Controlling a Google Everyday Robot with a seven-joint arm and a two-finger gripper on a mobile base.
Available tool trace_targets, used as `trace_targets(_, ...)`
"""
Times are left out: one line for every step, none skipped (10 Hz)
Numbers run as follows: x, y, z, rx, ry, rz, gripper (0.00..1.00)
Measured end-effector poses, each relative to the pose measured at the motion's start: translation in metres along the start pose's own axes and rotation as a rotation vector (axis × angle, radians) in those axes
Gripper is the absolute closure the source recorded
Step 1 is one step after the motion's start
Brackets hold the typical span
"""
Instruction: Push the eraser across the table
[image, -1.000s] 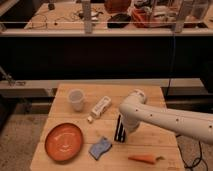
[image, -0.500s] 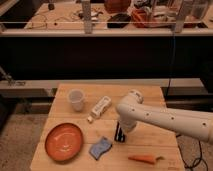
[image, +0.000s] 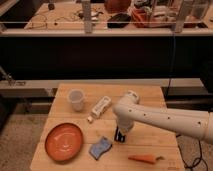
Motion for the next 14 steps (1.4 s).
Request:
trace_targets(-0.003, -0.002, 0.001, 0.003, 0.0, -0.006, 1.0)
trace_targets(-0.006, -0.003, 0.004, 0.002, -0.003, -0.011, 1.0)
trace_targets(-0.006, -0.004, 0.005, 0.002, -0.001, -0.013, 1.0)
trace_targets(-0.007, -0.004, 0.006, 0.005, -0.002, -0.015, 1.0)
trace_targets(-0.009, -0.006, 0.007, 0.008, 0.0, -0.019, 1.0)
trace_targets(-0.012, -0.007, 0.008, 0.01, -0.001, -0.022, 1.0)
trace_targets(-0.013, -0.009, 0.008, 0.012, -0.001, -0.025, 1.0)
trace_targets(-0.015, -0.009, 0.008, 0.012, -0.003, -0.026, 1.0)
trace_targets(-0.015, -0.009, 0.008, 0.012, -0.003, -0.026, 1.0)
trace_targets(-0.015, -0.009, 0.008, 0.012, -0.004, -0.026, 1.0)
trace_targets(-0.015, -0.009, 0.008, 0.011, -0.004, -0.027, 1.0)
trace_targets(-0.017, -0.01, 0.009, 0.013, -0.003, -0.031, 1.0)
trace_targets(-0.02, -0.012, 0.01, 0.016, -0.003, -0.034, 1.0)
trace_targets(-0.019, -0.012, 0.009, 0.016, -0.003, -0.033, 1.0)
